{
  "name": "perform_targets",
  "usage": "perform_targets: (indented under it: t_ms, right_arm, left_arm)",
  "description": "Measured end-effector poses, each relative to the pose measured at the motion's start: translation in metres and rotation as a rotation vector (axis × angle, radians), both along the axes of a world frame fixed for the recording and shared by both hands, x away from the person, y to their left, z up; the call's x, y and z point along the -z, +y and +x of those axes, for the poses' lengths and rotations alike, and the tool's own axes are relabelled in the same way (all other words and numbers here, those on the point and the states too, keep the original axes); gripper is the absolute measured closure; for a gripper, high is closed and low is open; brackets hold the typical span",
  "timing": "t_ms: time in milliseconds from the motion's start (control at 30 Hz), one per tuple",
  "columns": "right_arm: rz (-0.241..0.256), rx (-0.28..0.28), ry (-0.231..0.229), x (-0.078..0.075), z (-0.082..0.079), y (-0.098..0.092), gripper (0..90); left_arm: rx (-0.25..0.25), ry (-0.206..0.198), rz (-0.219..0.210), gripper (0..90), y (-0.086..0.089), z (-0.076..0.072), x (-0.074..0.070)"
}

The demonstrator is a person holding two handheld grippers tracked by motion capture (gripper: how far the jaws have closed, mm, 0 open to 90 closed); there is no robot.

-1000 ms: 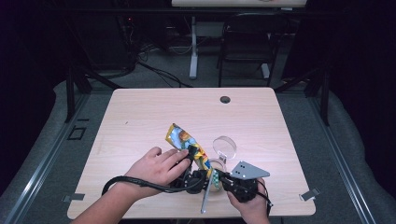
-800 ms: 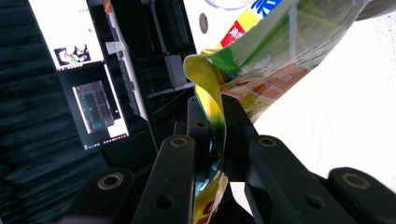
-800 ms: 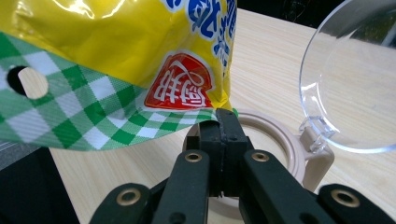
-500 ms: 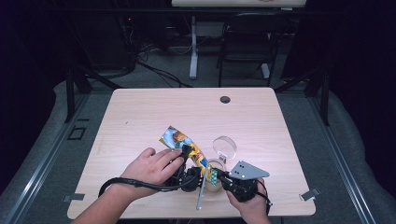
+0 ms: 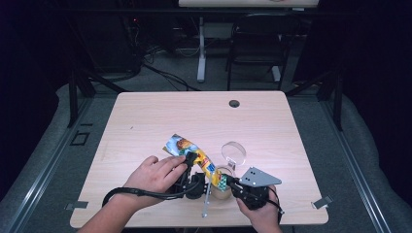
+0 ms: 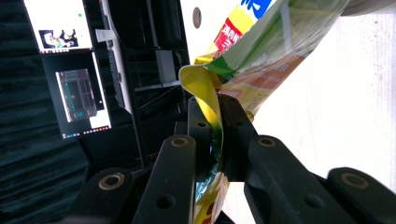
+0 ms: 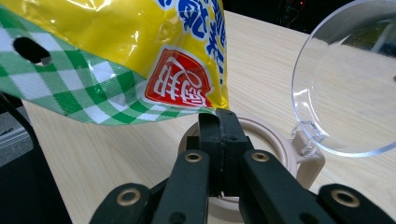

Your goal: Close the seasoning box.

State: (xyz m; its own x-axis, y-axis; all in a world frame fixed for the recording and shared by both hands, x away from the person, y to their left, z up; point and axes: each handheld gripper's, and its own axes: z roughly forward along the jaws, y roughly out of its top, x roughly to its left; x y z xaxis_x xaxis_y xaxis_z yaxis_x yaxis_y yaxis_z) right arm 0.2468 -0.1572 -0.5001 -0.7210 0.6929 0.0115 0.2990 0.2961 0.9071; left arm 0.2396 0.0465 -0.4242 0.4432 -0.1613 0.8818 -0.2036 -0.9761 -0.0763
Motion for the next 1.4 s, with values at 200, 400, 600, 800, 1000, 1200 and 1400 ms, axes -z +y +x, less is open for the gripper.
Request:
perform_targets:
  t_ms: [200, 400, 600, 800, 1000, 1200, 1400]
  right_arm:
    - [0.002, 0.006, -0.001, 0.001, 0.0, 0.0, 90.0]
    - [0.011, 0.009, -0.007, 0.0, 0.0, 0.0, 90.0]
    - [0.006, 0.006, -0.009, 0.0, 0.0, 0.001, 90.0]
    - [0.009, 0.013, -0.014, 0.0, 0.001, 0.001, 90.0]
    - [0.006, 0.014, -0.015, 0.0, 0.002, 0.0, 90.0]
    - [0.011, 0.019, -0.02, -0.001, 0.002, 0.0, 90.0]
    - [0.012, 0.015, -0.022, -0.001, 0.002, 0.0, 90.0]
  left_arm:
    - [-0.011, 0.023, -0.017, 84.8, 0.004, -0.001, 0.003]
    - [-0.02, 0.045, -0.046, 84.9, 0.011, -0.001, 0.006]
    - [-0.03, 0.056, -0.051, 84.8, 0.015, -0.001, 0.011]
    - [-0.033, 0.069, -0.079, 84.8, 0.017, 0.0, 0.013]
    - [-0.047, 0.095, -0.133, 84.9, 0.02, 0.0, 0.02]
    - [-0.056, 0.125, -0.163, 84.9, 0.025, 0.001, 0.023]
    - [-0.061, 0.126, -0.174, 85.0, 0.026, 0.001, 0.024]
